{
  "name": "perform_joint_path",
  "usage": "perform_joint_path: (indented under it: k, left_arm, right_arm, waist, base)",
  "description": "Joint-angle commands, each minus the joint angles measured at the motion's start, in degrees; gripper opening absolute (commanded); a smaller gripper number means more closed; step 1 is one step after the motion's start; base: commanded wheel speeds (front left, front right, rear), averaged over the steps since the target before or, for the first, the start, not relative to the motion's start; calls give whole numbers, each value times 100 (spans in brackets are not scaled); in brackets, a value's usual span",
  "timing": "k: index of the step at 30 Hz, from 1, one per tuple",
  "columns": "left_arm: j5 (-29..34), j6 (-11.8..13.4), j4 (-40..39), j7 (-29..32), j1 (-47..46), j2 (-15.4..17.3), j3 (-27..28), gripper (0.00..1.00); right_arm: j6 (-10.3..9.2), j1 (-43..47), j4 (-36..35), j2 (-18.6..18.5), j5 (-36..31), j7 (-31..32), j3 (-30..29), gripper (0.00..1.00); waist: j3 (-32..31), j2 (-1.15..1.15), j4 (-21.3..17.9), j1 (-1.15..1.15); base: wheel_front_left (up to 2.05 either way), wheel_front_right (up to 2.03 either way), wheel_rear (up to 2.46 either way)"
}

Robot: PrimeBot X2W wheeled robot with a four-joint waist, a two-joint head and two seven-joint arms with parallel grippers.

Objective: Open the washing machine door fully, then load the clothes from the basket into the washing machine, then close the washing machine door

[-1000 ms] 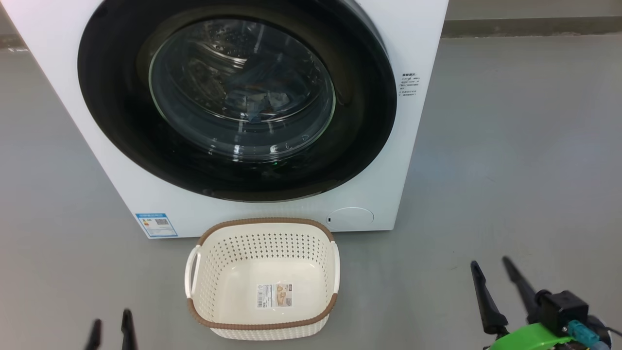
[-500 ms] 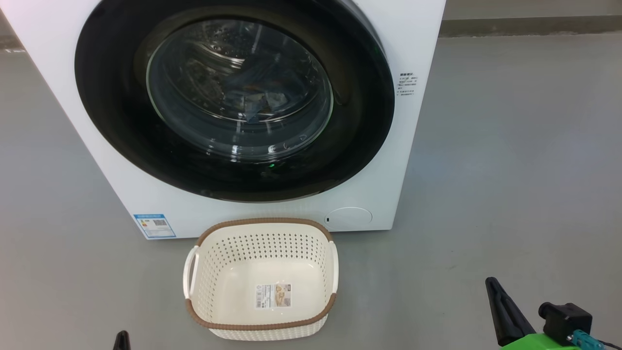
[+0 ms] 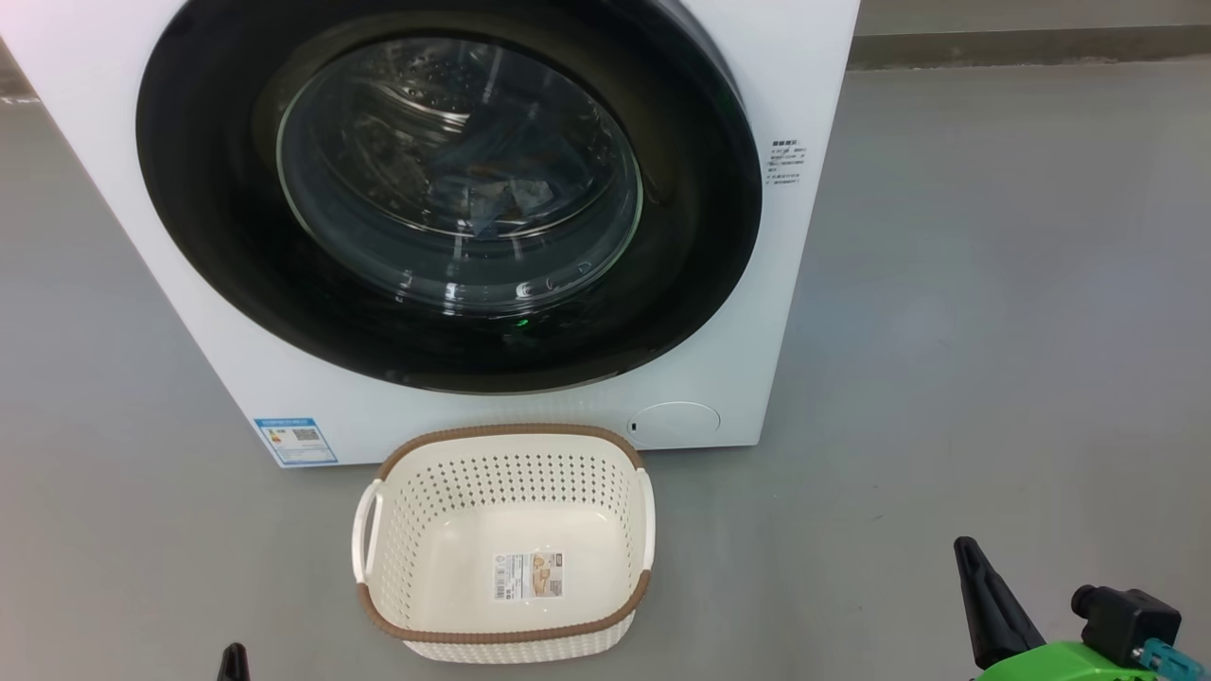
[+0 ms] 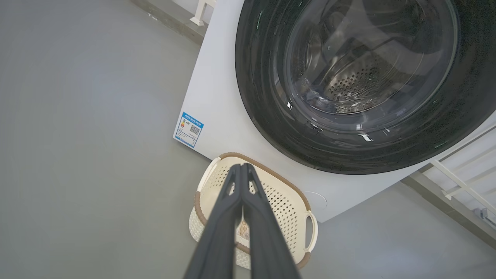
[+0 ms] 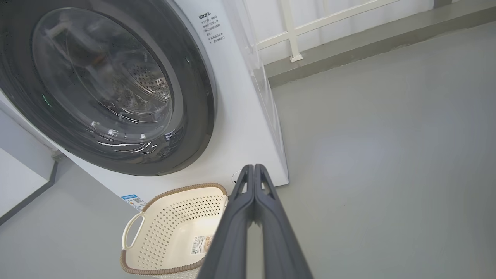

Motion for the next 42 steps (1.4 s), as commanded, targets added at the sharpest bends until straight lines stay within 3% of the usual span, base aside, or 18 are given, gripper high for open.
perform_joint_path:
  k: [1, 42]
  left_arm:
    - [-134, -4, -173, 32, -255, 117, 42, 0]
    - [-2473, -10, -361, 708, -577, 180, 68, 0]
  right_arm:
    - [-7, -189, -163, -10, 238, 43, -16, 0]
    - [-18, -374, -233, 9, 3039, 736, -90, 0]
  waist:
    - [1, 0, -4, -1]
    - [26, 0, -138, -1]
  base:
    - [0, 0, 0]
    - [0, 0, 0]
